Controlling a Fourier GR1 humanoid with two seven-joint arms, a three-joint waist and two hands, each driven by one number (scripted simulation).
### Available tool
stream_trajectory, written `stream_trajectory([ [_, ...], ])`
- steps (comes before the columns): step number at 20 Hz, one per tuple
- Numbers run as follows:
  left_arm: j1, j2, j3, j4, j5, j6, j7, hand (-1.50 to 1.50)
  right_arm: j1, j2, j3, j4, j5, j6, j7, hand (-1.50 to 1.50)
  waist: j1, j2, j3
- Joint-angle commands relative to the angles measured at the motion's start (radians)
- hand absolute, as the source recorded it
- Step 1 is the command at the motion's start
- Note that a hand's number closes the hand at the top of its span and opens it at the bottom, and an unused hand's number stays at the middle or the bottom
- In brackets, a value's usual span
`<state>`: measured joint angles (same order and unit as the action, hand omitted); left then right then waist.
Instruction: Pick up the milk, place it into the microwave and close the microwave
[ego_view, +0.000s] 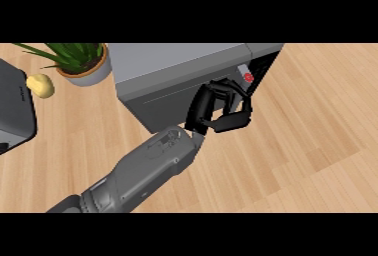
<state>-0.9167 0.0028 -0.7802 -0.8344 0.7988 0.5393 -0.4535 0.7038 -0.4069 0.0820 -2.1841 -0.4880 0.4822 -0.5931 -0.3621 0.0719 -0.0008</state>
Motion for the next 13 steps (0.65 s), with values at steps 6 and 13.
stream_trajectory([
  [6,-0.092,-0.003,0.02,0.09,0.044,-0.022,0.0,1.5,0.021,-0.029,-0.005,-0.029,-0.046,0.028,0.015,-1.5,-0.016,0.016,0.001],
  [13,-0.087,-0.003,0.004,0.109,0.068,-0.021,-0.028,1.5,0.04,-0.053,-0.02,-0.062,-0.069,0.043,0.022,-1.5,-0.024,0.014,0.001],
])
